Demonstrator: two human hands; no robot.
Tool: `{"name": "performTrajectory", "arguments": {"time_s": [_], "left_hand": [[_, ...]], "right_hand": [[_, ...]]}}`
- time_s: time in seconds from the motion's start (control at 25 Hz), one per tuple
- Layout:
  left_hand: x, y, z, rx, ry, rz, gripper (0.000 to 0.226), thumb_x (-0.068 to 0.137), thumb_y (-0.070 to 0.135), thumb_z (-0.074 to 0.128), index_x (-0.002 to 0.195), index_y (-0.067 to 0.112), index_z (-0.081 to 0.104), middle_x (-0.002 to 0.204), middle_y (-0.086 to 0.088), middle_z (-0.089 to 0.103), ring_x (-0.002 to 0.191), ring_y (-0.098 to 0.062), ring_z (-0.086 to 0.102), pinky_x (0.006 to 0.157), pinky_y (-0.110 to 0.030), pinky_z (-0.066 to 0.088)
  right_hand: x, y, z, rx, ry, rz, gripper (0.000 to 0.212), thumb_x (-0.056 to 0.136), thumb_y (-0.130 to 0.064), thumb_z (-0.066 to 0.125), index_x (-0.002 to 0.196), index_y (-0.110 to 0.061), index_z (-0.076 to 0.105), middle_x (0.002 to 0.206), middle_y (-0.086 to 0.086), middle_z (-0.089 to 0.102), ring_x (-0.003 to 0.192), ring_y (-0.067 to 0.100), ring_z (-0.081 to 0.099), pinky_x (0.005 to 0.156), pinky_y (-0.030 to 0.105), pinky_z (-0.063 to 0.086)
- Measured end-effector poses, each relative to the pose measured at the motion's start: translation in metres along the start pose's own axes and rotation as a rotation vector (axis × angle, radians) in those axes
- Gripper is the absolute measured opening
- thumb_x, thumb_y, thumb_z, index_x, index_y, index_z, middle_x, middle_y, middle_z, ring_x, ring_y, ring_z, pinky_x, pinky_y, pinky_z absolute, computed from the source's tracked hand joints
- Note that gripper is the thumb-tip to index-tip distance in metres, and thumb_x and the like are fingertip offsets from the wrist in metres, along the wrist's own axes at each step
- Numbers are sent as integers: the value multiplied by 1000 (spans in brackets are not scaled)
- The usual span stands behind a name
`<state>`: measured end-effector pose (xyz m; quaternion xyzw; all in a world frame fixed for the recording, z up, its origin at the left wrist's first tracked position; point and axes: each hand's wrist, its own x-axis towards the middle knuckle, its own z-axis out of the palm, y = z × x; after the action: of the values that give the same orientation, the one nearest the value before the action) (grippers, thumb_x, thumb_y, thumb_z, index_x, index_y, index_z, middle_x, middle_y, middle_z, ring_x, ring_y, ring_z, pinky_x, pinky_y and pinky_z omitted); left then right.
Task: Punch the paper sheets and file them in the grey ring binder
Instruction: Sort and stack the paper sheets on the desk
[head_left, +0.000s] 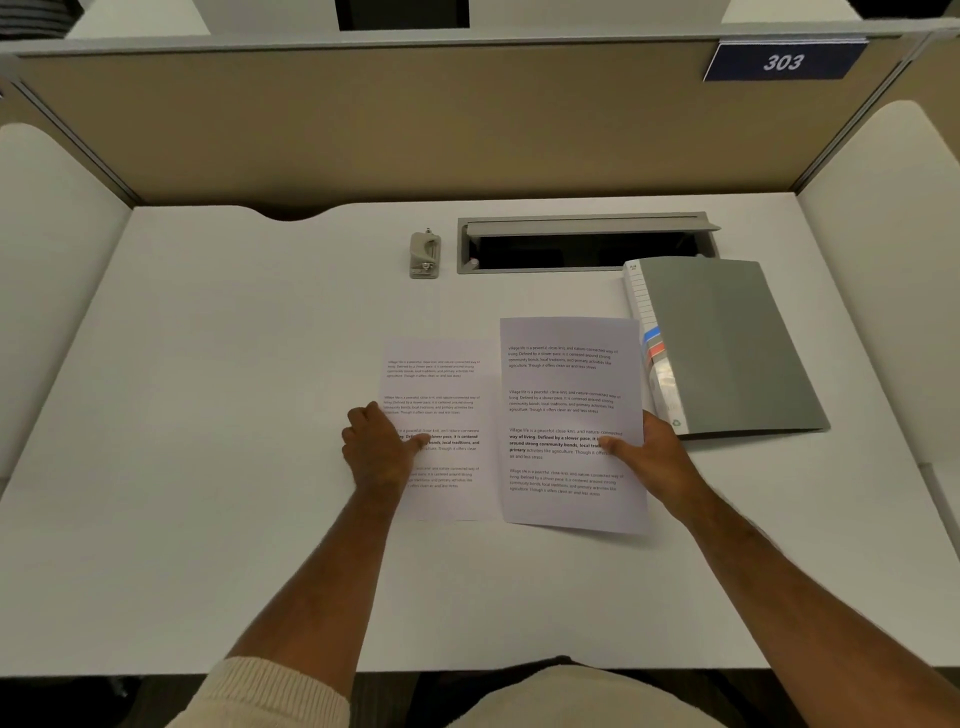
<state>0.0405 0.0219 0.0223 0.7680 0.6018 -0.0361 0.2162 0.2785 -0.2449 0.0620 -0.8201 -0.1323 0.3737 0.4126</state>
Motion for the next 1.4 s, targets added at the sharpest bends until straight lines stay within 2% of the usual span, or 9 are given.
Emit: {"name": "performTrajectory", "arguments": {"time_s": [0.32,0.56,0.64,0.76,0.88,1.0,1.08,1.2,1.4], "left_hand": [[9,6,-10,-60,-85,-113,91,66,48,92,133,9,44,131,-15,53,123,-36,55,101,-50,44],[8,7,-13,-92,-122,-146,76,75,40,88,128,13,41,125,-13,63,120,-37,56,102,-49,40],[5,5,-14,-189,-117,-134,62,81,30,84,123,17,42,122,-12,67,109,-35,63,100,-48,42],[-1,3,-23,-390,-103,-81,44,86,19,79,119,15,52,118,-11,71,91,-26,66,83,-40,55],[-7,1,-40,-500,-86,-12,37,87,18,77,121,14,63,118,-6,71,99,-26,70,82,-37,59],[-16,4,-60,-710,-85,1,38,86,18,79,122,18,65,115,1,72,99,-22,72,80,-32,60],[-27,10,-76,-846,-101,14,40,86,18,81,122,21,66,111,7,74,94,-15,74,75,-27,60],[-43,15,-89,-979,-166,49,43,83,20,84,122,25,68,108,10,77,90,-12,76,74,-29,62],[-56,21,-86,-964,-282,94,52,79,29,88,125,27,64,113,7,76,92,-17,77,78,-38,65]], "right_hand": [[5,-2,-2,13,1,11,45,90,-25,74,131,-24,55,121,4,67,97,22,69,78,40,61],[9,-4,0,-3,-11,18,46,90,-26,74,132,-23,55,120,3,67,98,23,69,81,42,61],[10,-5,0,-11,-12,9,47,90,-26,74,133,-22,55,120,3,67,99,23,69,82,42,61],[11,-8,0,-27,-13,-1,48,90,-26,74,134,-22,53,120,1,66,99,23,68,80,39,60],[12,-10,1,-32,-19,-2,49,90,-25,74,134,-21,53,119,1,65,99,22,68,78,37,60],[11,-12,3,-20,-25,-15,47,91,-23,73,134,-20,54,120,1,66,96,19,67,70,26,57],[11,-13,5,-8,-24,-21,46,92,-22,72,134,-20,54,122,2,66,99,20,67,76,32,59],[10,-16,10,44,-46,-15,48,92,-23,72,136,-23,53,124,2,66,103,22,68,86,42,60],[2,-30,16,288,-175,-9,49,89,-18,75,133,-28,55,121,0,71,105,25,72,88,52,59]]}}
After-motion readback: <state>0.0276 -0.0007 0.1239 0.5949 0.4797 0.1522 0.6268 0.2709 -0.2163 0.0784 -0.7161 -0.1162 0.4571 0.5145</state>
